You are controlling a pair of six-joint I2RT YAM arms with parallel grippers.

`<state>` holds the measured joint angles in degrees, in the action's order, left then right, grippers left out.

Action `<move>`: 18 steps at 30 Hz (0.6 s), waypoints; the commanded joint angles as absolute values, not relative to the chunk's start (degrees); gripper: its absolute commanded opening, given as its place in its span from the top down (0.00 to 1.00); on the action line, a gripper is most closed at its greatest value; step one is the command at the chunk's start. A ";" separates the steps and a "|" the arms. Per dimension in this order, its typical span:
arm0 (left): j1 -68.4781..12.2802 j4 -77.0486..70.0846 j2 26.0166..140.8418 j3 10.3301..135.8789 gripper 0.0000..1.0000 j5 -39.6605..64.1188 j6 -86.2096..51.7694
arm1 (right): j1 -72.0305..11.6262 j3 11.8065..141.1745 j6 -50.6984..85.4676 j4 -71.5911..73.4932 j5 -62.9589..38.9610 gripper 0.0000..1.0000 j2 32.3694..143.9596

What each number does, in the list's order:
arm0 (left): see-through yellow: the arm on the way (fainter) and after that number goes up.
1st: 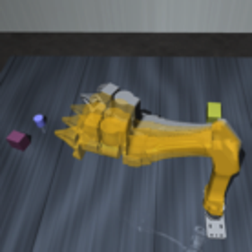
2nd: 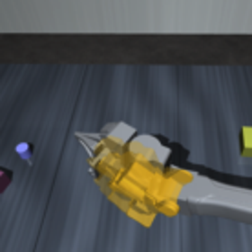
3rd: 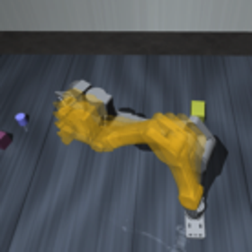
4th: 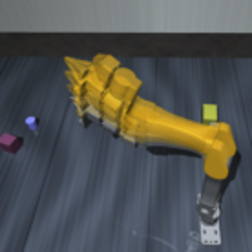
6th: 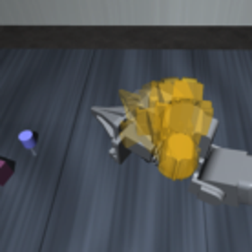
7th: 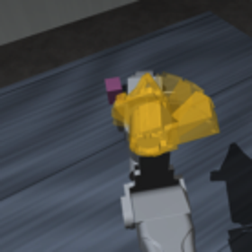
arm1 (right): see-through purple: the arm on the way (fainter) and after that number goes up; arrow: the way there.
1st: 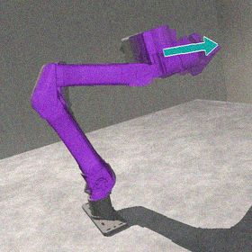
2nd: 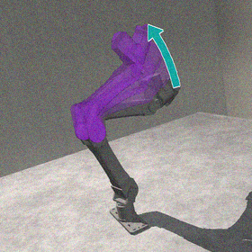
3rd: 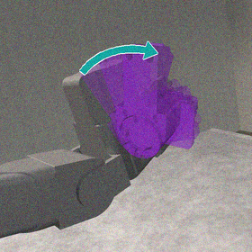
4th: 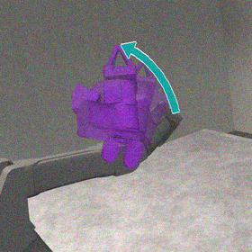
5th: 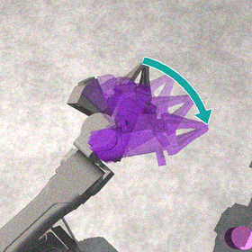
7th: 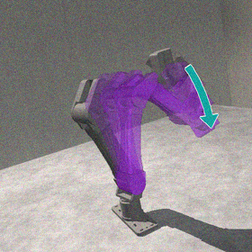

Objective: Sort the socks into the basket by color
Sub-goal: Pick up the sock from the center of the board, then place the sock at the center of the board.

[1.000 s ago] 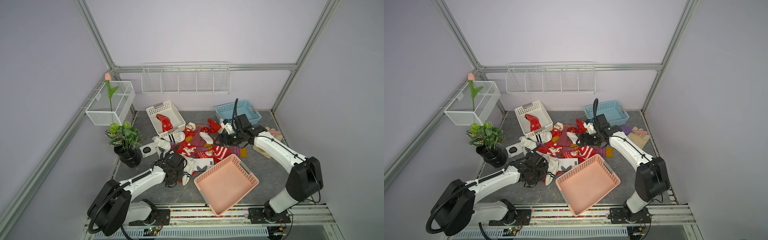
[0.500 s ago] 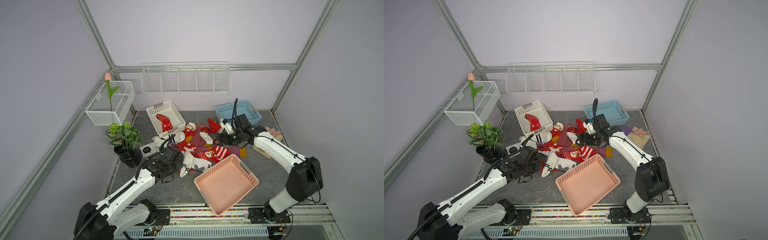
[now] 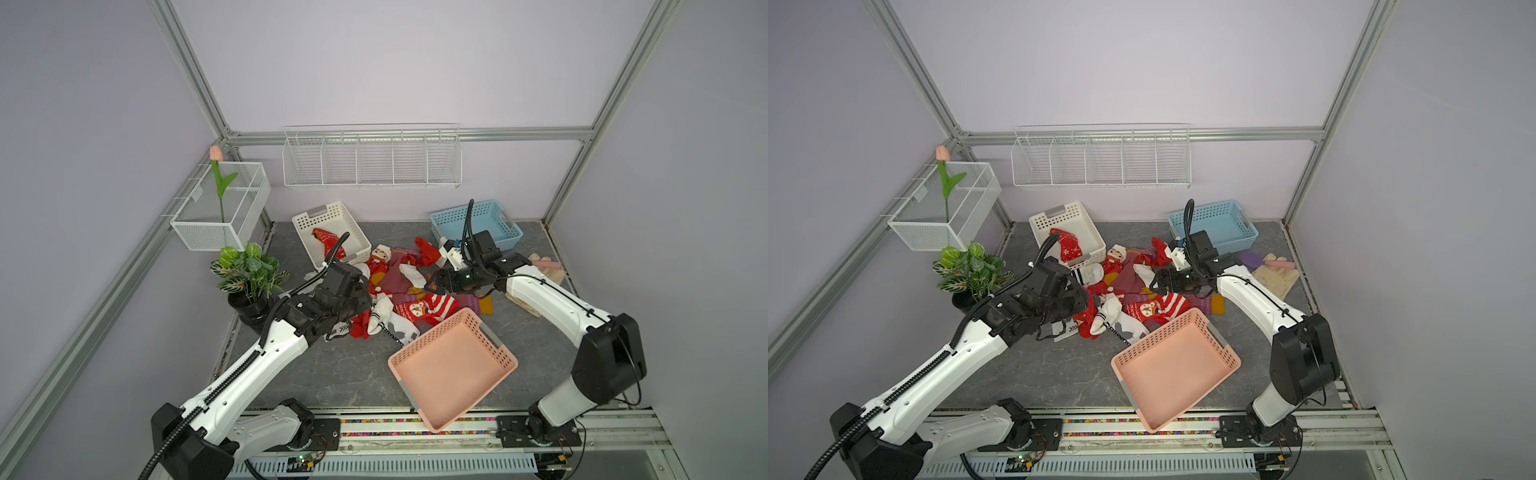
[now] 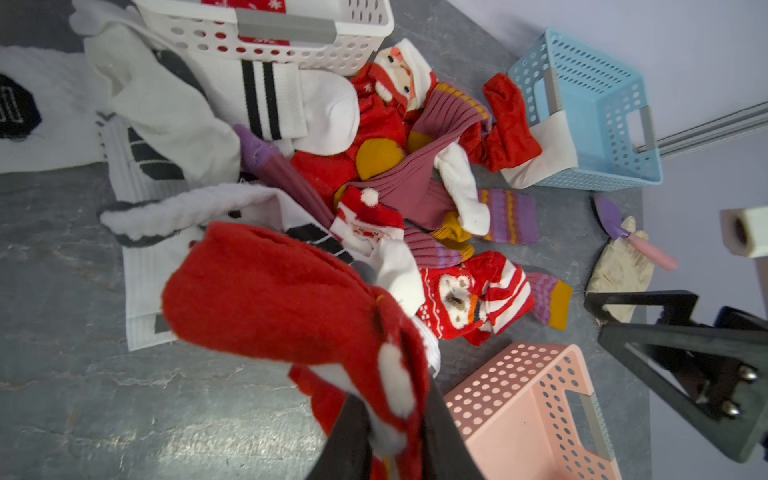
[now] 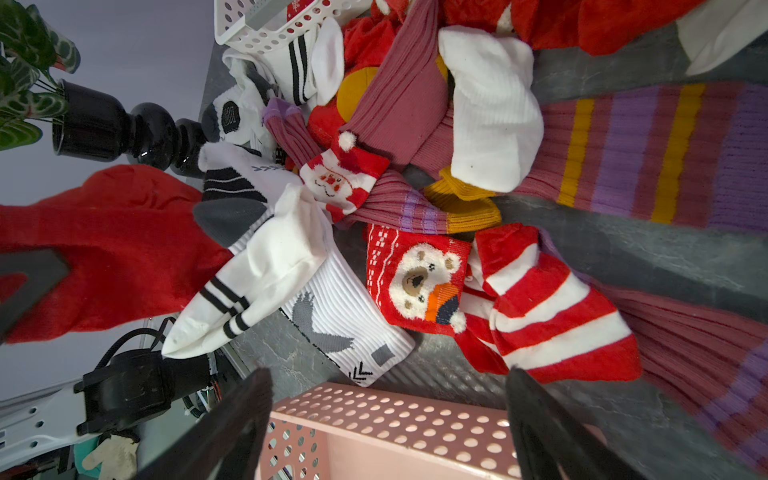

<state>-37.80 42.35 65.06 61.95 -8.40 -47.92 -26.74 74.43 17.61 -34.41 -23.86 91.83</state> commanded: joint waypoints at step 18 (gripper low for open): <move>-37.88 24.53 86.31 68.82 1.00 3.86 -42.76 | -27.10 73.29 18.66 -32.87 -24.19 0.10 88.92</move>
